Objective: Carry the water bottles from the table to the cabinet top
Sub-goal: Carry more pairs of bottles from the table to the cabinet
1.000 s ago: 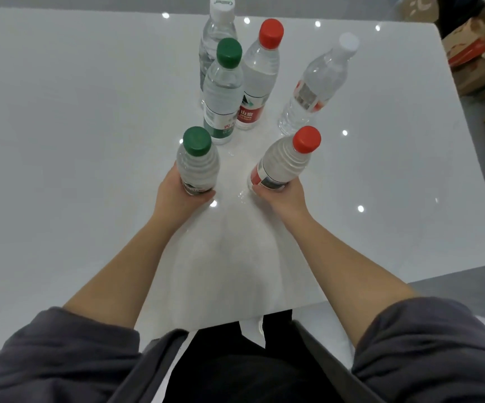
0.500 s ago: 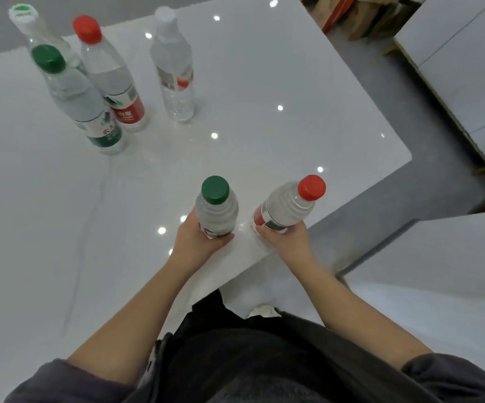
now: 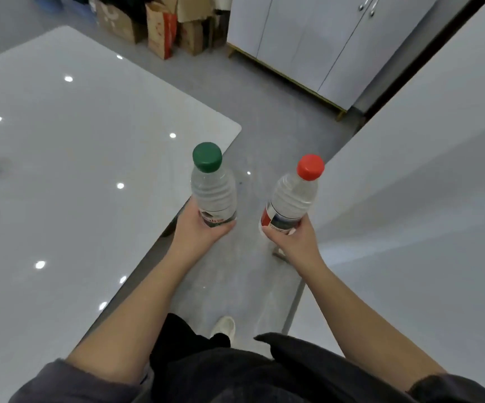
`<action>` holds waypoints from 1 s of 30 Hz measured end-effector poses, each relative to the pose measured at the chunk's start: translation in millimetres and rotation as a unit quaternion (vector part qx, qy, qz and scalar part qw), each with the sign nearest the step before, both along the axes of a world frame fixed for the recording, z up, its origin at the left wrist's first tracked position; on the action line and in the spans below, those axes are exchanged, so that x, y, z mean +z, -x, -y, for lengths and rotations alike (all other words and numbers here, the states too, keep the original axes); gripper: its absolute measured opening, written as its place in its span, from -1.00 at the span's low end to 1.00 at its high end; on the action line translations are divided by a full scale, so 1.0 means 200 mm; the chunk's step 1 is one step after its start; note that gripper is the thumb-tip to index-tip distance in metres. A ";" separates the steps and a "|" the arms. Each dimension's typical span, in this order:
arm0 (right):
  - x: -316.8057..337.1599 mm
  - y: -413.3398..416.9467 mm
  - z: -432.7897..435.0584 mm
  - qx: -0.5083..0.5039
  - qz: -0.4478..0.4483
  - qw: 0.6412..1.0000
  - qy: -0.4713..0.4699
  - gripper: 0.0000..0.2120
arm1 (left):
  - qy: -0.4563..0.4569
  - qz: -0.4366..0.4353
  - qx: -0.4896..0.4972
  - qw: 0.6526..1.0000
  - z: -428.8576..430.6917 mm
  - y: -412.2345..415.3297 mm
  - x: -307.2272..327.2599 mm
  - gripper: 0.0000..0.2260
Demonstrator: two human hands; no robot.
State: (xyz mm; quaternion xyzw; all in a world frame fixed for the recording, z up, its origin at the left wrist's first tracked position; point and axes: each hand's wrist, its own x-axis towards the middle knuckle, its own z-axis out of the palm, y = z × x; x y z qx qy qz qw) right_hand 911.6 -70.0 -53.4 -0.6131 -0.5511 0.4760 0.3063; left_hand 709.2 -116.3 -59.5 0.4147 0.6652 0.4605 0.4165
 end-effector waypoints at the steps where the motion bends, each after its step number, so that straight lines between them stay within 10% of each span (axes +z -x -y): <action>1: 0.05 -0.05 -0.01 -0.019 -0.008 1.000 -0.009 -0.48 | -0.011 -0.001 -0.010 1.000 -0.05 -0.05 0.05 -0.58; 30: 1.38 -0.20 -0.30 -0.143 -0.149 0.933 -0.295 -0.58 | -0.252 0.041 -0.203 0.945 -0.76 -0.32 1.40 -0.60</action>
